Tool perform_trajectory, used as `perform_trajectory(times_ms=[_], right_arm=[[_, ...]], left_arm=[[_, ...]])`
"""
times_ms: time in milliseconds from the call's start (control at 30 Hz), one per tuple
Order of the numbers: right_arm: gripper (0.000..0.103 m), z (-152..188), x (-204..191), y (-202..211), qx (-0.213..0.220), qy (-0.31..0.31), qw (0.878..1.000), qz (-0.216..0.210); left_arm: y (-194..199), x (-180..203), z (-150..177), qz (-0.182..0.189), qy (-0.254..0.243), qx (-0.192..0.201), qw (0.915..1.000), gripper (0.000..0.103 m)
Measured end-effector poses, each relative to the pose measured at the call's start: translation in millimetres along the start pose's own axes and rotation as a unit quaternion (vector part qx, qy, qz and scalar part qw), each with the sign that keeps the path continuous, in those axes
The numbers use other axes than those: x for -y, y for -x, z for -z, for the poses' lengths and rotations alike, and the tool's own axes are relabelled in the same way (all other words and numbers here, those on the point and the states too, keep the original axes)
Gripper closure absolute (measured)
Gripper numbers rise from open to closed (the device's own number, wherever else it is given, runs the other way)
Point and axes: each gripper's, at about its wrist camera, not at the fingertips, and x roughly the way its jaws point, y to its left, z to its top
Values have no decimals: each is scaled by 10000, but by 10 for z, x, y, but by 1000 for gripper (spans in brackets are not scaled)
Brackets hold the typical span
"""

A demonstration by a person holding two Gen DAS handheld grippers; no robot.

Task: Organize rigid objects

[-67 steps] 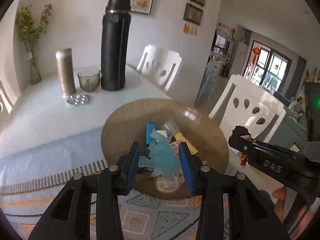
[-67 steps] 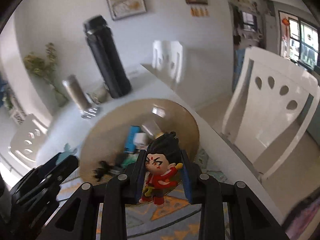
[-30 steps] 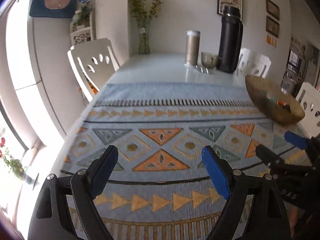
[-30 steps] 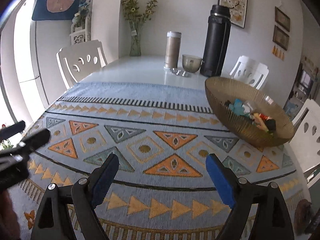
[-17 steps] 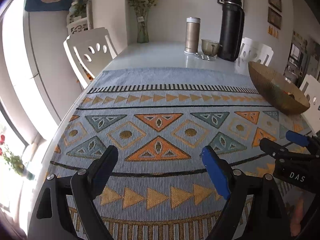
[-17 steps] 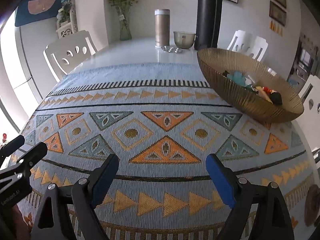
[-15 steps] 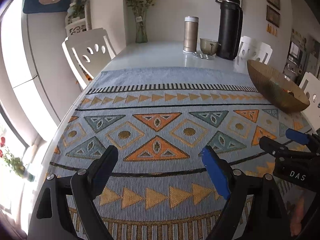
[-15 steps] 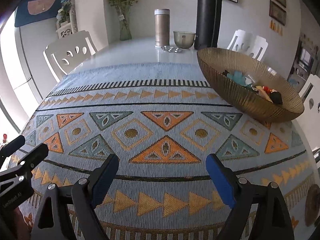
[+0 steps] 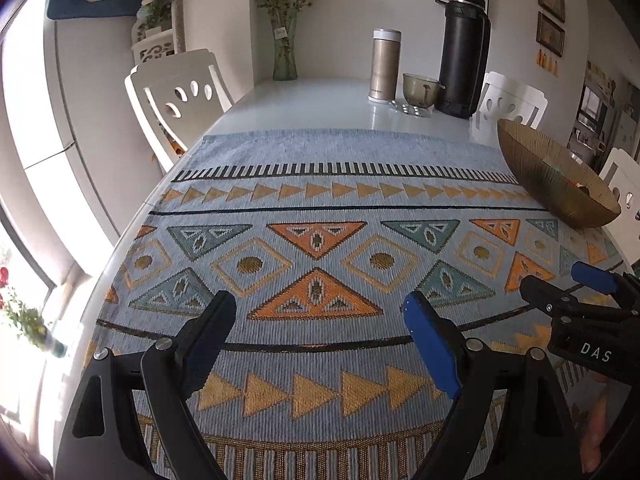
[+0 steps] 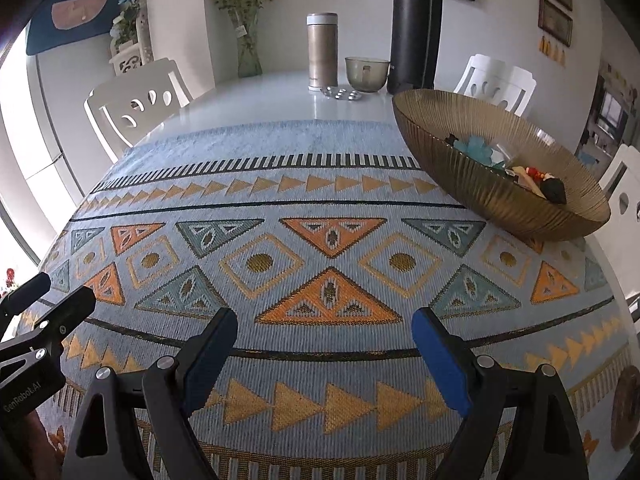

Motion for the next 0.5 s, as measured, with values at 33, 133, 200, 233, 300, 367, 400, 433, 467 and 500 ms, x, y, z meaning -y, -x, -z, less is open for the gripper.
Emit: perform_trajectory(times_ms=[33, 133, 200, 233, 300, 367, 400, 433, 467, 500], right_arm=[[15, 1, 4, -2, -6, -12, 10000, -4], [15, -2, 12, -8, -23, -39, 10000, -11], [15, -3, 9, -9, -28, -46, 10000, -9], [15, -4, 10, -9, -29, -50, 10000, -8], [15, -3, 9, -12, -32, -52, 10000, -13], [15, -1, 10, -13, -38, -57, 10000, -10], [15, 0, 11, -14, -43, -66, 10000, -12], [15, -1, 15, -17, -50, -77, 10000, -18], [15, 0, 17, -19, -56, -89, 9999, -24], [15, 1, 20, -23, -58, -97, 9999, -30]], left_arm=[[-2, -5, -2, 5, 9, -5, 10000, 18], [-6, -16, -5, 12, 39, -19, 10000, 18], [-7, -20, -5, 17, 48, -27, 10000, 18], [-6, -21, -5, 14, 45, -24, 10000, 18], [-7, -21, -5, 17, 39, -21, 10000, 18], [-11, -22, -4, 16, 35, -26, 10000, 18], [-11, -22, -4, 18, 38, -26, 10000, 18], [-10, -21, -4, 19, 39, -26, 10000, 18], [-11, -22, -4, 19, 41, -26, 10000, 18], [-11, -22, -4, 18, 44, -27, 10000, 18]])
